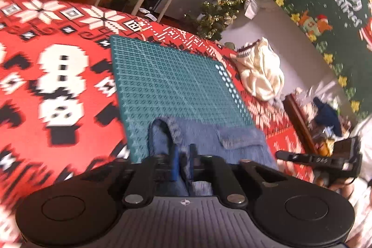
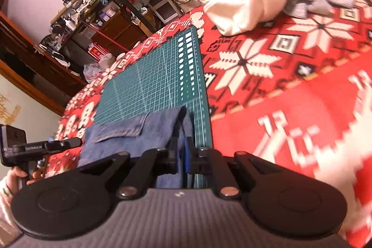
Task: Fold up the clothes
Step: 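Release the shorts and lift both grippers off the folded edge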
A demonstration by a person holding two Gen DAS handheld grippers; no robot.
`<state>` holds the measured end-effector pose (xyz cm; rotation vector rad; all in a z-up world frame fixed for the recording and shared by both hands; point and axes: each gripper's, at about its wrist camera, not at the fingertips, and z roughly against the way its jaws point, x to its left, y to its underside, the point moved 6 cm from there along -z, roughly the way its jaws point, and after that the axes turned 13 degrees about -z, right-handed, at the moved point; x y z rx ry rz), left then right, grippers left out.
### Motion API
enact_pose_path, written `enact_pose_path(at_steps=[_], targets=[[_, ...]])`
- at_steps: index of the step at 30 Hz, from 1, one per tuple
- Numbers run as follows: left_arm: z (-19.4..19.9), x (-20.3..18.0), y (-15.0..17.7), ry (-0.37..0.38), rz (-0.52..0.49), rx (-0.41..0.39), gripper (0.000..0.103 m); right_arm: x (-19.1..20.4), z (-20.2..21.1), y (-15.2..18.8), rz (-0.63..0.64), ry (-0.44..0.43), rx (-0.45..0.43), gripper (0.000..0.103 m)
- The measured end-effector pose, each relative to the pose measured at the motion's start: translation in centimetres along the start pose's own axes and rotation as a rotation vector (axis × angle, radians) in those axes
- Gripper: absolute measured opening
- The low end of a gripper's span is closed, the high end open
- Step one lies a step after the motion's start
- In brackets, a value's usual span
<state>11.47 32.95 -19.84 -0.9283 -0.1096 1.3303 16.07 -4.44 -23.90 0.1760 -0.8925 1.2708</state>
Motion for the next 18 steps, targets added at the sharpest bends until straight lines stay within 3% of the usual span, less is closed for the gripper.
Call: enact_pose_path(at_steps=[4,8,11,13,15,18], targets=[[2.5,0.0,2.9,-0.042,-0.006,0.038,0.026,-0.3,2.6,3.0,0.035,0.048,0.052,0.025],[3.4,0.3,5.8,-0.063,0.021,0.071,0.027,-0.5,4.1,5.8,0.047,0.057,0.077,0.026],[3.3,0.4,6.9,-0.059,0.030,0.066,0.027,-0.8,4.1,6.1,0.022,0.060,0.079,0.027],[3.2,0.3,7.1,-0.060,0.021,0.053,0.026,-0.7,3.9,6.2,0.032,0.064,0.075,0.026],[3.1,0.4,7.3,-0.064,0.034,0.051,0.014,-0.3,3.5,6.3,0.053,0.068,0.071,0.016],[3.5,0.2,7.7,-0.068,0.025,0.045,0.011,0.3,3.1,6.5,0.094,0.087,0.056,0.012]])
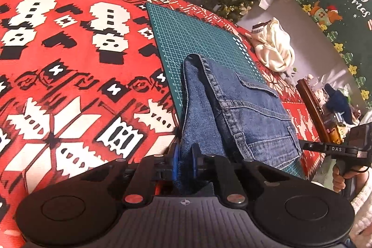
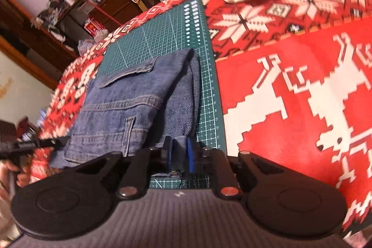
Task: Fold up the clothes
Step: 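Release the shorts and lift both grippers off the folded edge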
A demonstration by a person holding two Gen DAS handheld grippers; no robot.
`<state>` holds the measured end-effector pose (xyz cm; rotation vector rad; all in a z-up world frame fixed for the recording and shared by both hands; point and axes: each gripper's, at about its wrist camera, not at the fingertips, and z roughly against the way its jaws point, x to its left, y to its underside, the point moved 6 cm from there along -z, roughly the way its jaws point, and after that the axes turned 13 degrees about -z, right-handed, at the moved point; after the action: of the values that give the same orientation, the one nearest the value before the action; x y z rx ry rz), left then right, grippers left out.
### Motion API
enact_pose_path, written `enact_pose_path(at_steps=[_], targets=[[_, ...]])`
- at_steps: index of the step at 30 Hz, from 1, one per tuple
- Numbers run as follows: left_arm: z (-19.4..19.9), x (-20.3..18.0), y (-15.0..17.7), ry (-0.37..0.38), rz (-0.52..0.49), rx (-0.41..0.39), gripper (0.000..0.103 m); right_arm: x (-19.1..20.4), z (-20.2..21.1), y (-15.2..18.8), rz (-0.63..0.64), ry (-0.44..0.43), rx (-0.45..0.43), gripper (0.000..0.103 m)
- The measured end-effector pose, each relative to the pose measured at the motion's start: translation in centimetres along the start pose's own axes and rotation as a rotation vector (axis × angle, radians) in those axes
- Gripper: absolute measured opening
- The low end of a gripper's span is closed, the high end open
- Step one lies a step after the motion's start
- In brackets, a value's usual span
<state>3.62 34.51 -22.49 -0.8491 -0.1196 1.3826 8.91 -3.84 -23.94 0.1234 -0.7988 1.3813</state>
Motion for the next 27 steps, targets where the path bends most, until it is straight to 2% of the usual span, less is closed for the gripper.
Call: enact_pose_path(at_steps=[3,9,13,19,23,27], targets=[[1.0,-0.8,0.5,-0.010,-0.021,0.011,0.011,0.1,0.8,0.6,-0.009,-0.004,0.003,0.009],[3.4,-2.3,4.2,0.009,0.017,0.023,0.011,-1.1,3.9,3.6,-0.019,0.002,0.034,0.000],[4.4,-2.2,5.8,-0.009,0.048,-0.010,0.017,-2.2,5.8,5.0,-0.036,-0.011,0.018,0.000],[6.3,-1.4,3.3,-0.074,0.078,-0.128,0.018,0.8,7.1,3.3,0.039,-0.058,-0.106,0.001],[5.7,-4.1,0.4,-0.037,0.029,-0.190,0.018,4.5,5.2,1.7,0.079,-0.102,-0.145,0.002],[2.2,-6.8,-1.3,0.021,-0.006,-0.181,0.018,6.6,1.6,0.8,0.133,-0.058,-0.145,0.002]])
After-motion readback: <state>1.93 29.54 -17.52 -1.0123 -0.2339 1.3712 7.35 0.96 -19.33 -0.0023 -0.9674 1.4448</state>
